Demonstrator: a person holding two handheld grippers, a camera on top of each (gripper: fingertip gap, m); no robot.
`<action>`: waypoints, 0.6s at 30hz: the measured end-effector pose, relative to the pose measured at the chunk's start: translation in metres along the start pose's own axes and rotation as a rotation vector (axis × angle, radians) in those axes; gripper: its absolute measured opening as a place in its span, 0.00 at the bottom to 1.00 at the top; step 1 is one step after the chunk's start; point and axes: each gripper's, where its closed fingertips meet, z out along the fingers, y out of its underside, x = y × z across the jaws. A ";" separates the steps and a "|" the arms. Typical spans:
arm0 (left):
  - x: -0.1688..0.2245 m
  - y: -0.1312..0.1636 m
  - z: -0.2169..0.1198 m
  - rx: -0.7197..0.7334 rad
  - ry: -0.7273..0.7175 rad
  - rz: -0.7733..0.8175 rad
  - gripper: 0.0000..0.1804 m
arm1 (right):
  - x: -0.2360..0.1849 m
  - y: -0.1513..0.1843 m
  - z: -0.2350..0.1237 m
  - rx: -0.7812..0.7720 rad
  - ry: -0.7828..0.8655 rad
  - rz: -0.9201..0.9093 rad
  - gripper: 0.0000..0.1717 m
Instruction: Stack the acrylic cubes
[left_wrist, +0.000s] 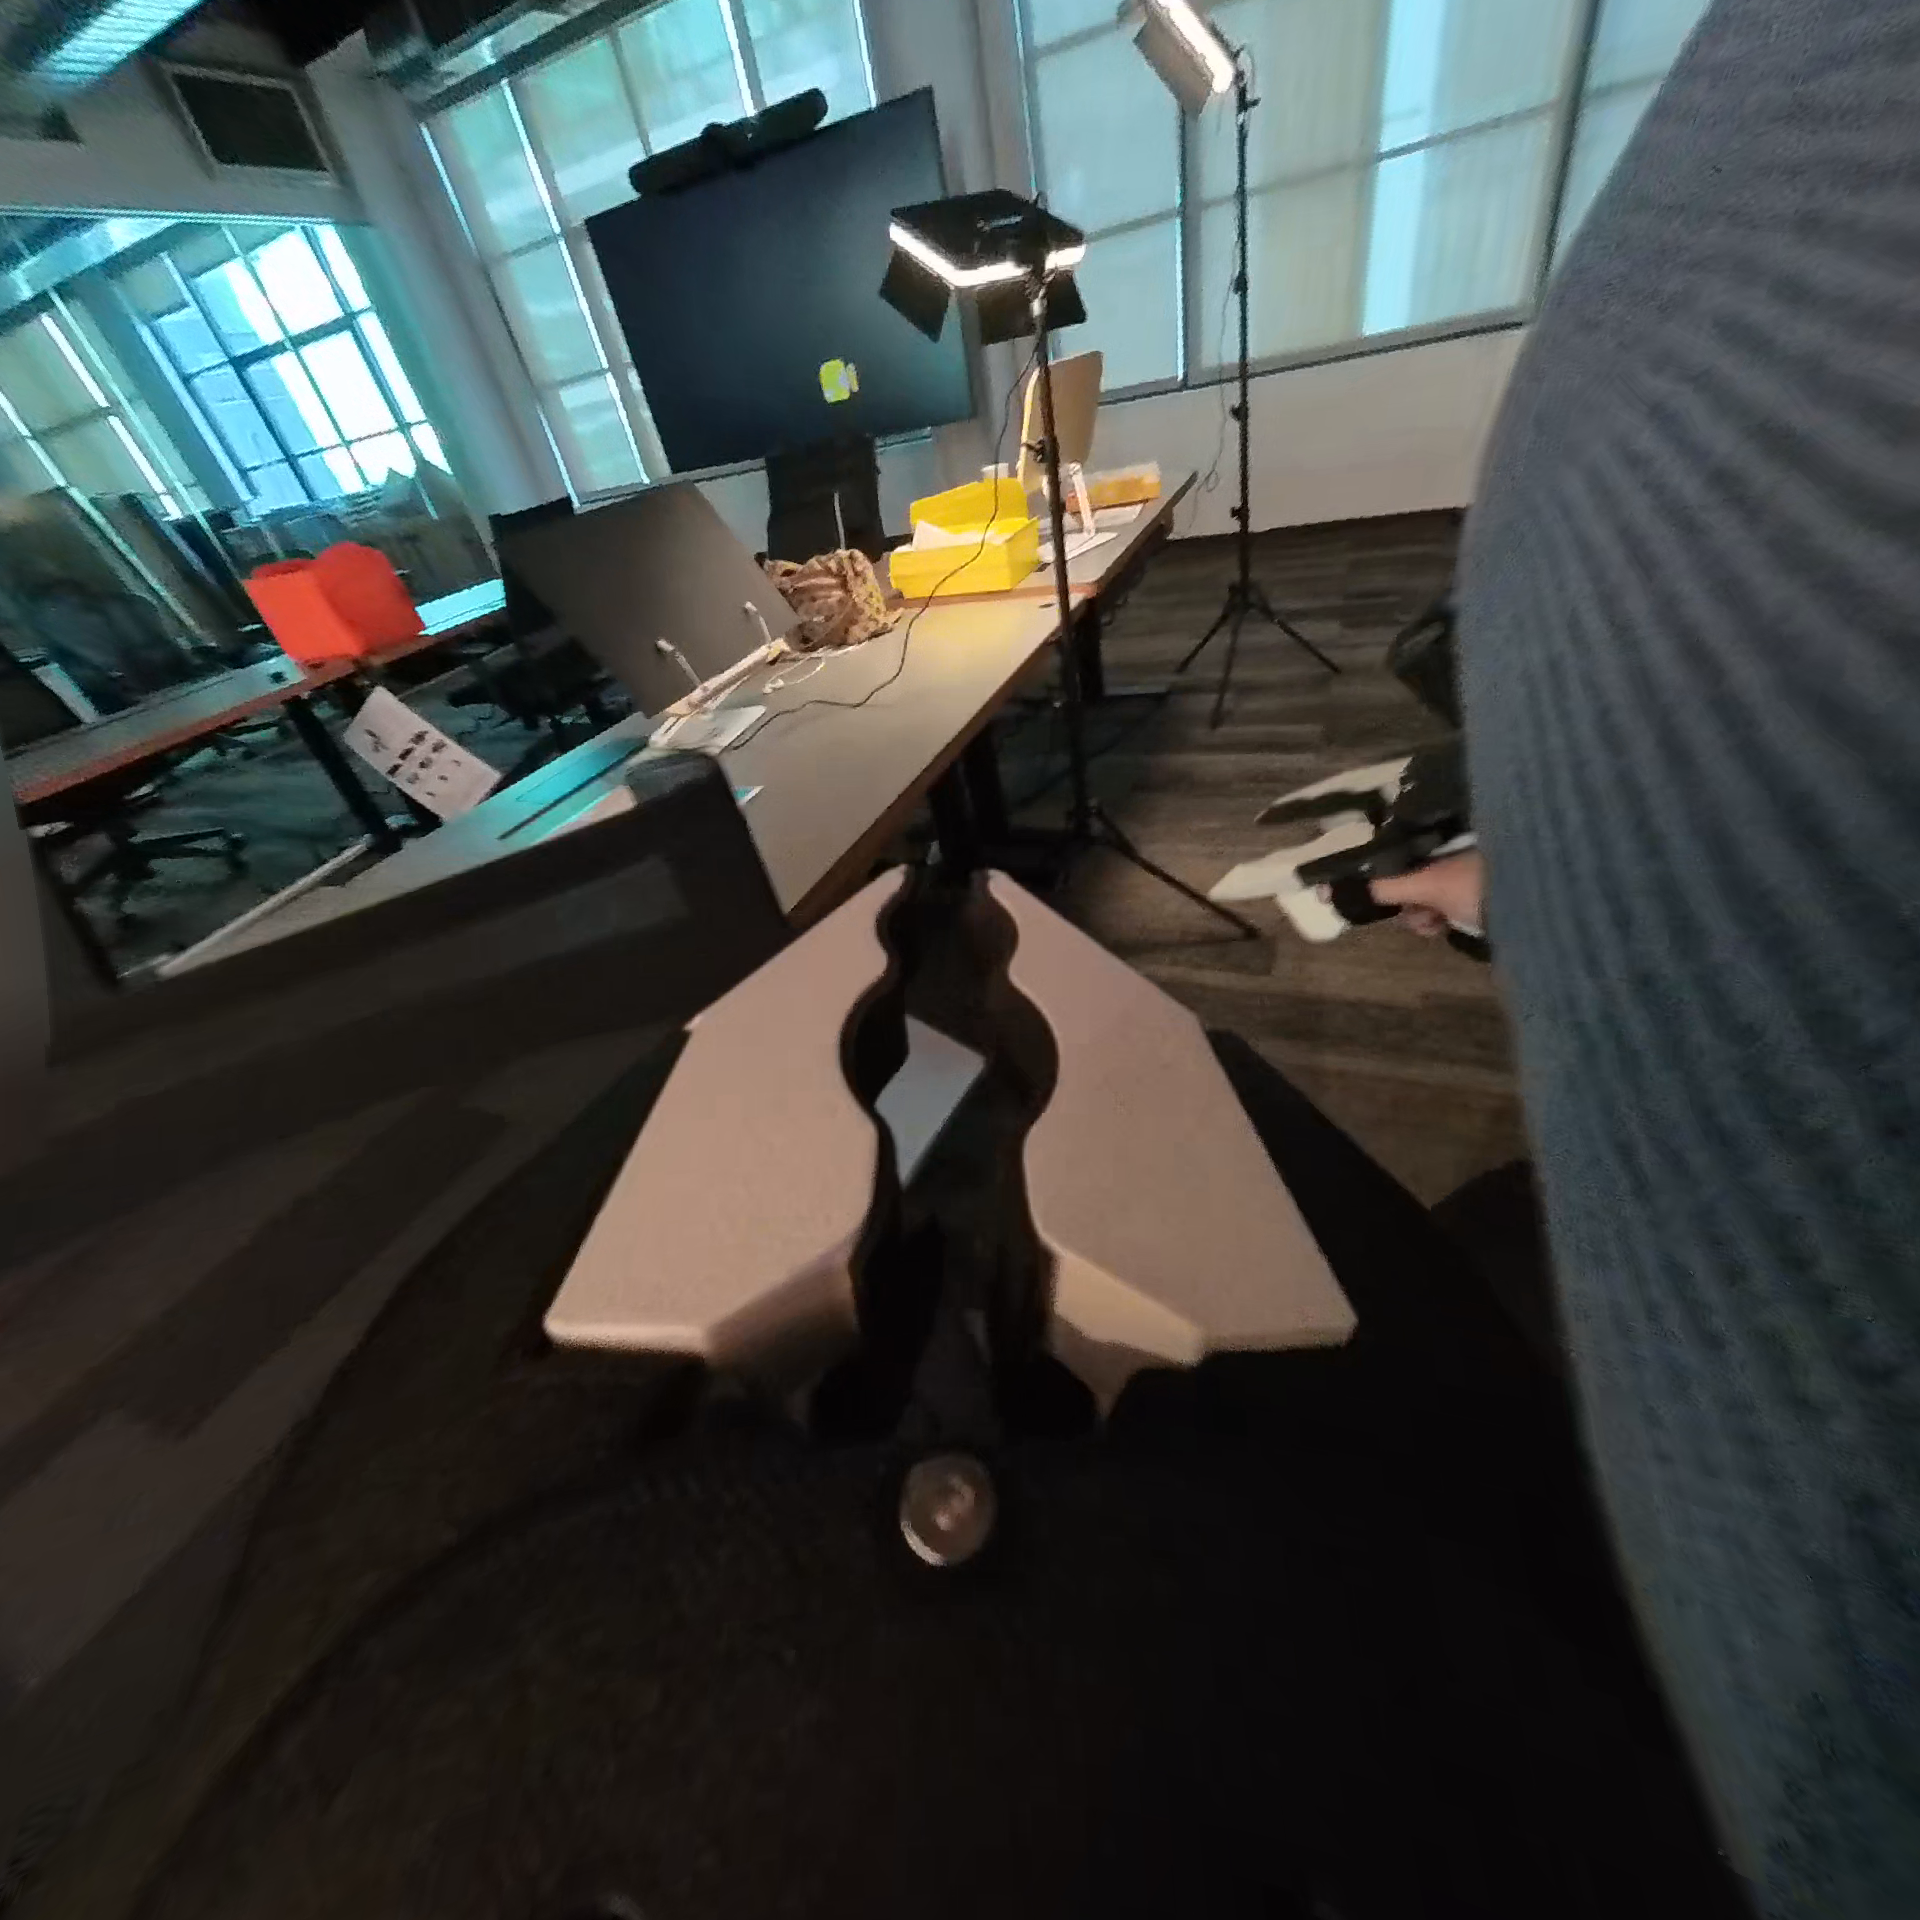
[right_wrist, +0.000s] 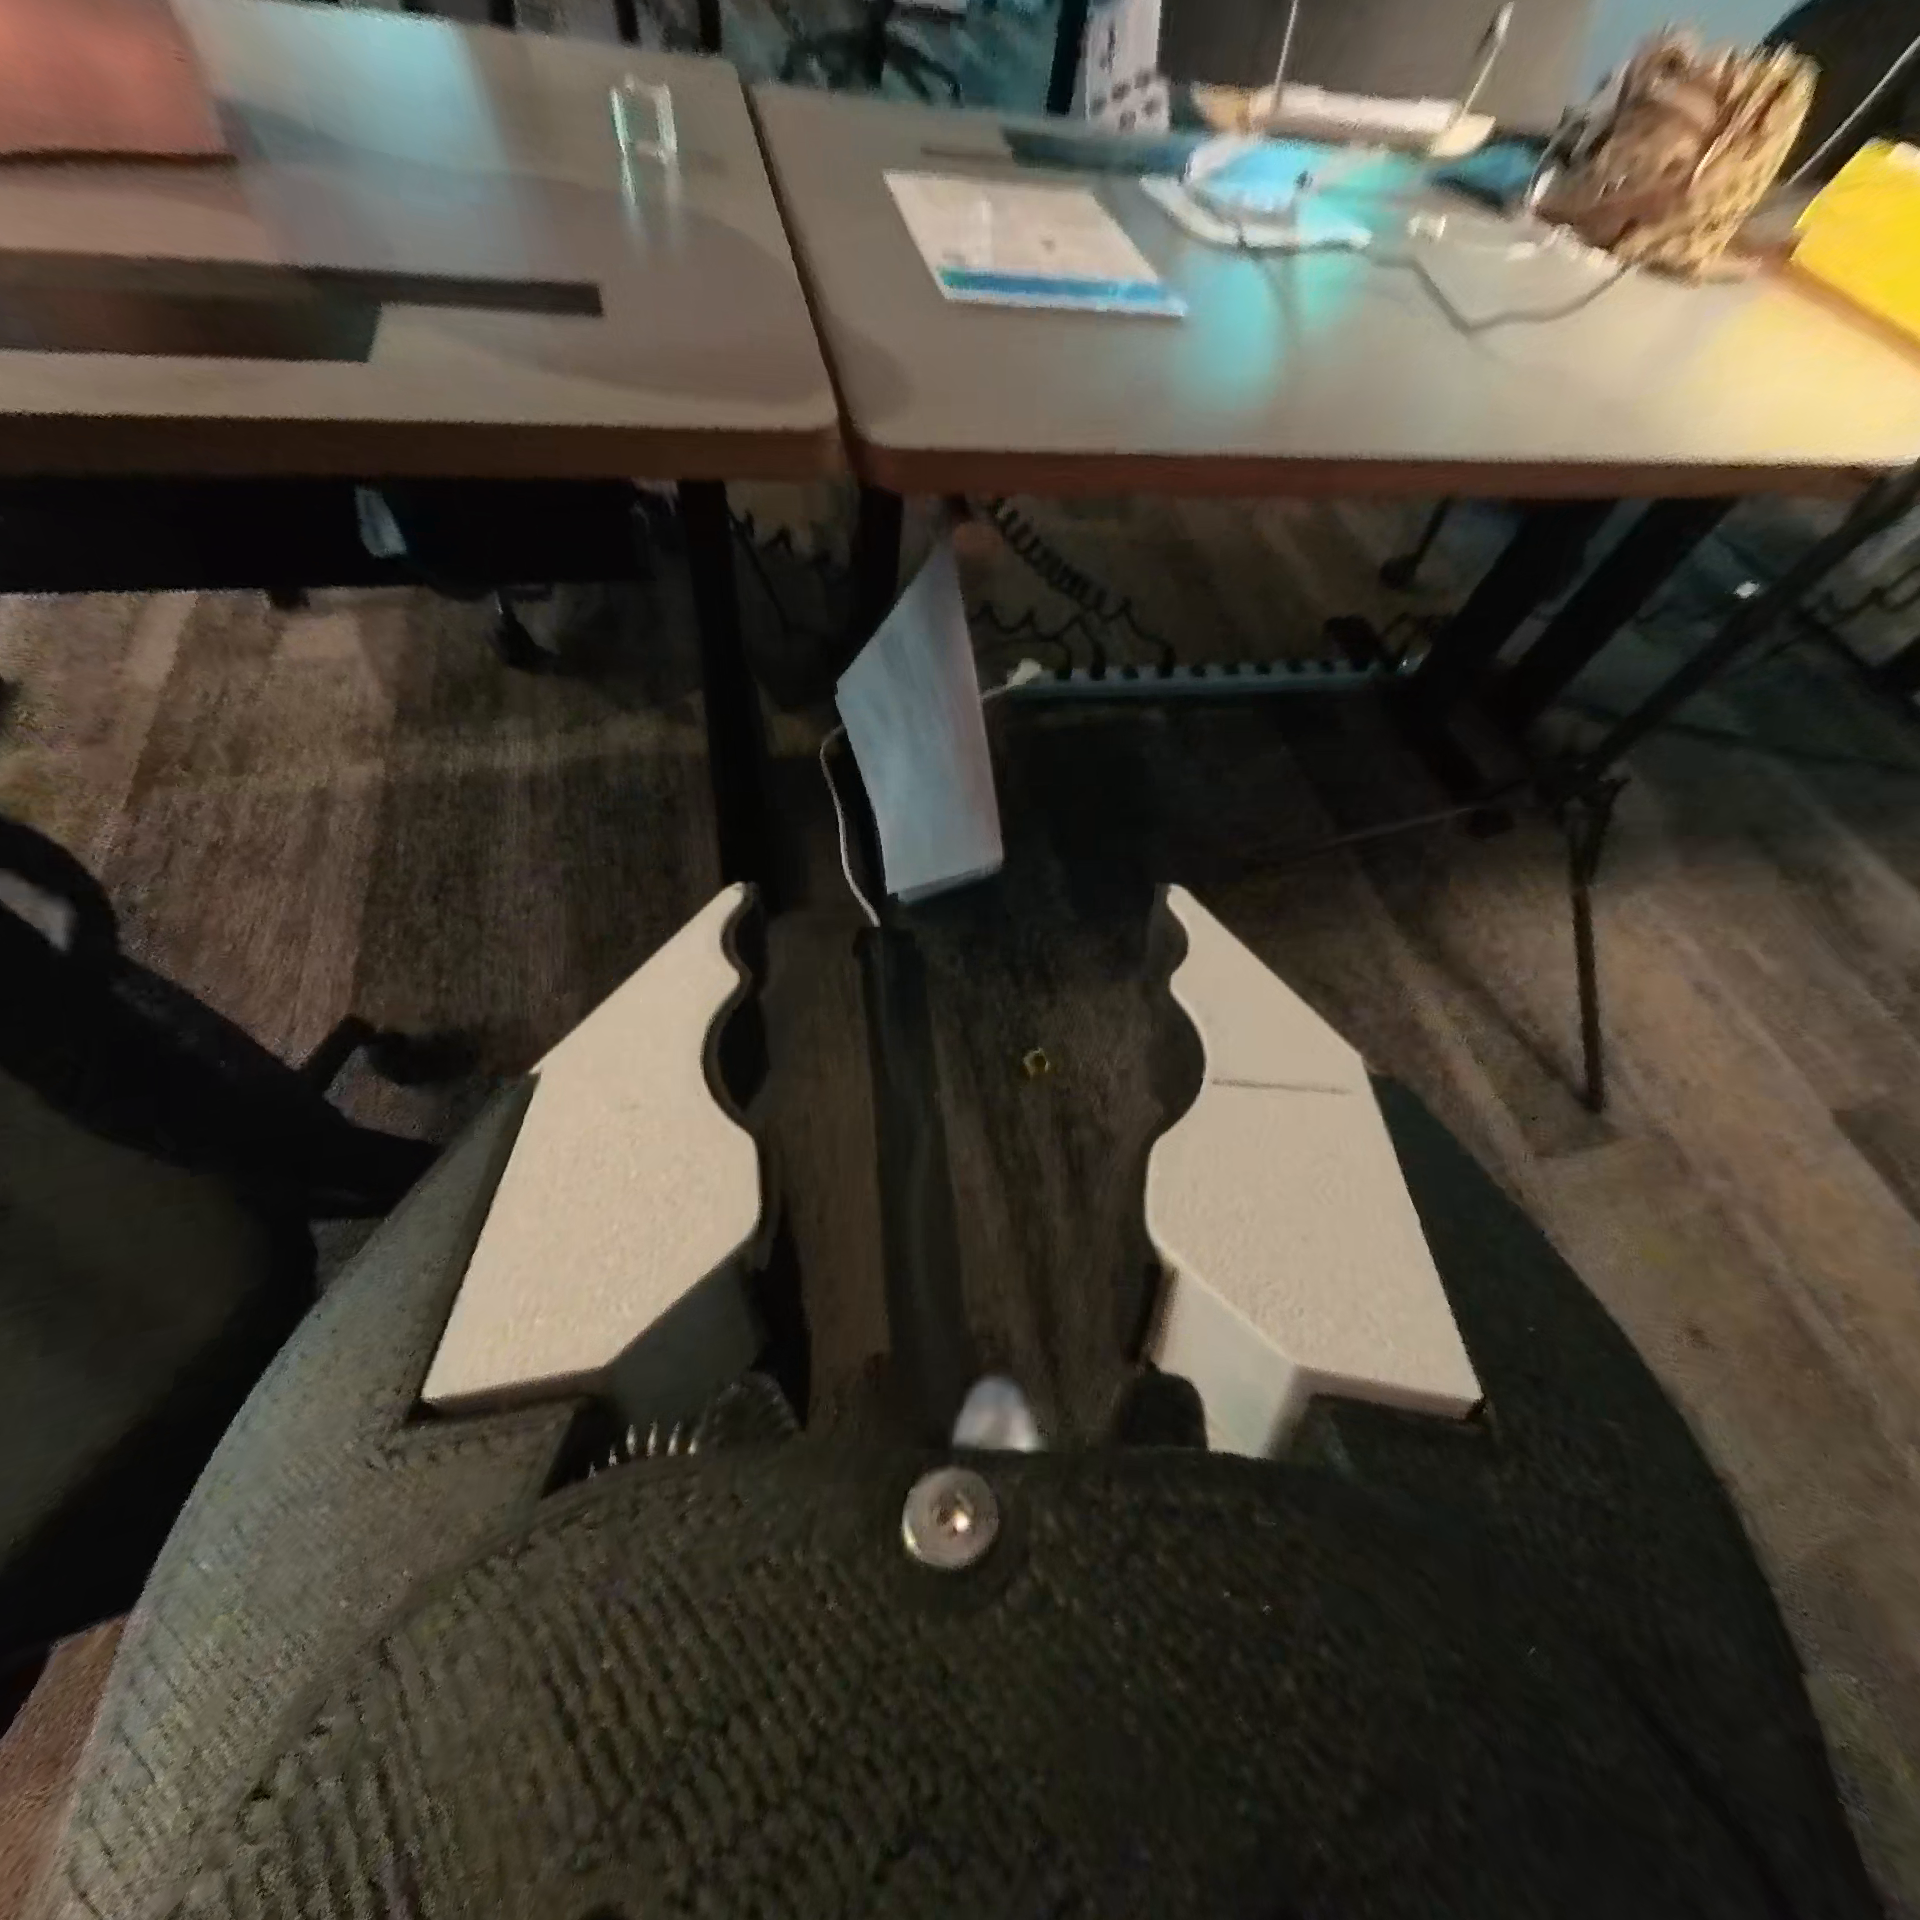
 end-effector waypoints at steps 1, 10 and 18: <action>0.003 -0.001 0.013 0.009 0.020 -0.014 0.06 | 0.007 0.006 0.014 -0.028 -0.013 0.007 0.41; -0.004 0.068 0.228 -0.057 -0.298 -0.214 0.35 | 0.115 0.085 0.221 -0.295 -0.359 -0.250 0.21; 0.043 0.181 0.409 -0.078 -0.318 -0.702 0.40 | 0.160 0.234 0.382 -0.566 -0.607 -0.289 0.21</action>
